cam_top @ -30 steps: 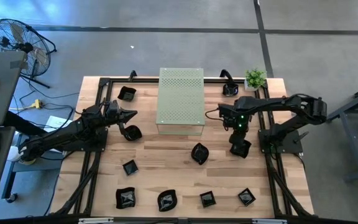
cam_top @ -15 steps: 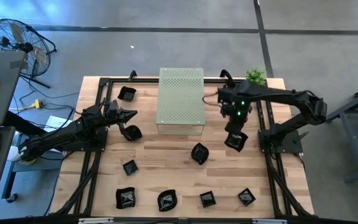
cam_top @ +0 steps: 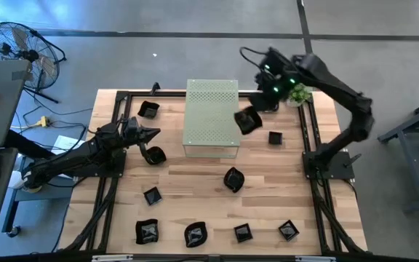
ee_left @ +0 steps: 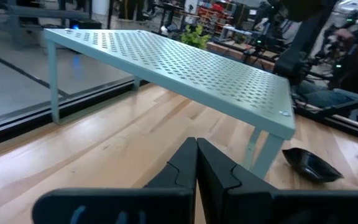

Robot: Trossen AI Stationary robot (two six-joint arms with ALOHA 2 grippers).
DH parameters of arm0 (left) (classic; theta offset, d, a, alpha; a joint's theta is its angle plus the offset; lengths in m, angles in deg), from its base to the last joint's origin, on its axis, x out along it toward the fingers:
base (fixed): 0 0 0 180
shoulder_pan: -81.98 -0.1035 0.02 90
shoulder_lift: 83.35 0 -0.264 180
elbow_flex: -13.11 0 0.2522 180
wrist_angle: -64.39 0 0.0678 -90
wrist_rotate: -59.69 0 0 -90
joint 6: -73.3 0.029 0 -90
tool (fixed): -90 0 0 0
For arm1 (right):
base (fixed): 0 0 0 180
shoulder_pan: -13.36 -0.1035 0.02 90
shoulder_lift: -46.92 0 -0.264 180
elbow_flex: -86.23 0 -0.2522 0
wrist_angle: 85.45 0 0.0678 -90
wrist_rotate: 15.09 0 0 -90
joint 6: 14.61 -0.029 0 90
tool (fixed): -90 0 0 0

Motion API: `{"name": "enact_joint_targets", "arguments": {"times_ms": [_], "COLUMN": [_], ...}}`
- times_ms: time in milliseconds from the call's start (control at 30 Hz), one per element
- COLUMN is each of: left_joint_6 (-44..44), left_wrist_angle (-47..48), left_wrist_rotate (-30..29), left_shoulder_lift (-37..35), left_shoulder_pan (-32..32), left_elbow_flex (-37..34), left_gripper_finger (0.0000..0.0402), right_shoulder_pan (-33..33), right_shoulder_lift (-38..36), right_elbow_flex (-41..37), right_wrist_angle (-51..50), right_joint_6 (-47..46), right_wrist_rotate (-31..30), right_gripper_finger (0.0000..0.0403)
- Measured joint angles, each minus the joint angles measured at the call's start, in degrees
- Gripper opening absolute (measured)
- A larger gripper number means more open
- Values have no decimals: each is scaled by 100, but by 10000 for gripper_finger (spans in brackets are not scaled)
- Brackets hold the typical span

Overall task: Pick & Place Mini shaped plates
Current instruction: Put the middle black distorted square plate on the shelf

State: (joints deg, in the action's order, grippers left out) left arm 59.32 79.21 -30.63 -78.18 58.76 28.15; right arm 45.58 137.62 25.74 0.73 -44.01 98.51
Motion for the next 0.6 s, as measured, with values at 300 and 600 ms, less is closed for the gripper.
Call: {"name": "enact_joint_targets", "arguments": {"times_ms": [300,600], "left_joint_6": [13,15], "left_wrist_angle": [-2,-4], "left_wrist_rotate": [-6,-6], "left_shoulder_lift": [2,0], "left_shoulder_pan": [0,-1], "left_elbow_flex": [0,1], "left_gripper_finger": [0,0], "right_shoulder_pan": [123,445], "right_shoulder_lift": [2186,3214], "right_elbow_flex": [2032,2727], "right_wrist_angle": [16,14], "right_joint_6": [715,1013], "right_wrist_rotate": [203,378], "right_gripper_finger": [8,9]}}
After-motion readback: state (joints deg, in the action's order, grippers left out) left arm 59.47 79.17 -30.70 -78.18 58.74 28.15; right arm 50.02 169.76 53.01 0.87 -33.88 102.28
